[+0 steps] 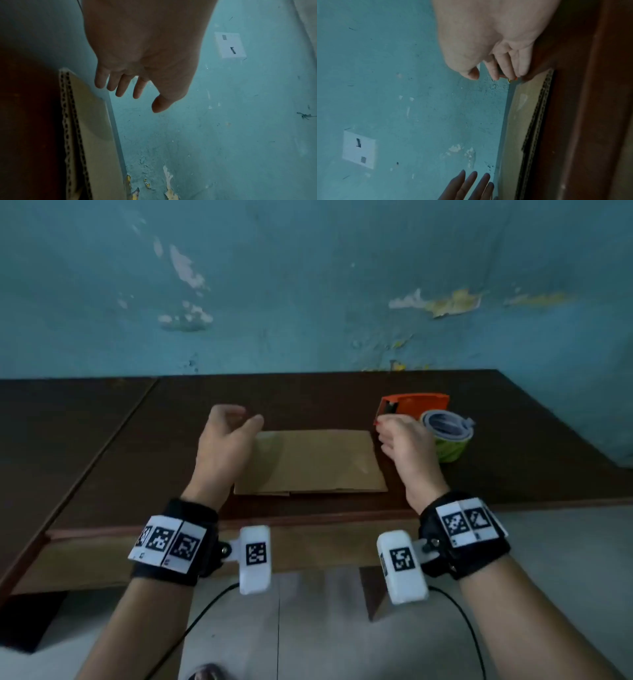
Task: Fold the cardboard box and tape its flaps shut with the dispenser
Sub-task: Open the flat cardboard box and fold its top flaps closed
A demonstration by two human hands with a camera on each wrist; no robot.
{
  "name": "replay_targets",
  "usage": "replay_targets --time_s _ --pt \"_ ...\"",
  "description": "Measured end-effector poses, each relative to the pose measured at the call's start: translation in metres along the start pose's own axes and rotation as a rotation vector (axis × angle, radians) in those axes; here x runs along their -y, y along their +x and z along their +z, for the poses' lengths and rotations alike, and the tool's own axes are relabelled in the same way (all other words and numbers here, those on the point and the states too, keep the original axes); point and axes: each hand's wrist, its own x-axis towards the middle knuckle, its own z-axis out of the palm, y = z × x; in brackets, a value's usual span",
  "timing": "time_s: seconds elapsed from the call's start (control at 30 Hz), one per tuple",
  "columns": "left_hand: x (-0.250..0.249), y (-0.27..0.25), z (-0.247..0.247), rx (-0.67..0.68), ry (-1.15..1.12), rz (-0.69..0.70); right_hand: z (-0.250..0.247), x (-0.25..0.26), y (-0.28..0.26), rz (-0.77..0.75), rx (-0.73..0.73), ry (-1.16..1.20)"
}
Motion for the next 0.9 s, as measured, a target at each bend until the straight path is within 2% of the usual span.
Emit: replay_targets --time_s 0.17,0.37,0.5,0.67,0.9 --pt "0.005 0.004 -0.001 0.056 0.010 -0.056 0.003 -0.005 -0.014 -0.006 0.057 -0.008" --pt "0.010 0.013 0.003 0.055 -0.076 -0.123 0.012 -0.010 0.001 -0.004 0.064 0.002" --pt "0.015 0.017 0.005 -0.013 -0.163 -0.127 0.024 -0.010 0.010 0.018 0.042 0.067" --pt "0.015 0.020 0.004 -0.050 -0.287 -0.196 0.032 -0.006 0.013 0.032 0.047 0.123" --pt "0.010 0.014 0.004 0.101 -0.332 -0.323 0.031 -0.005 0.010 0.024 0.053 0.139"
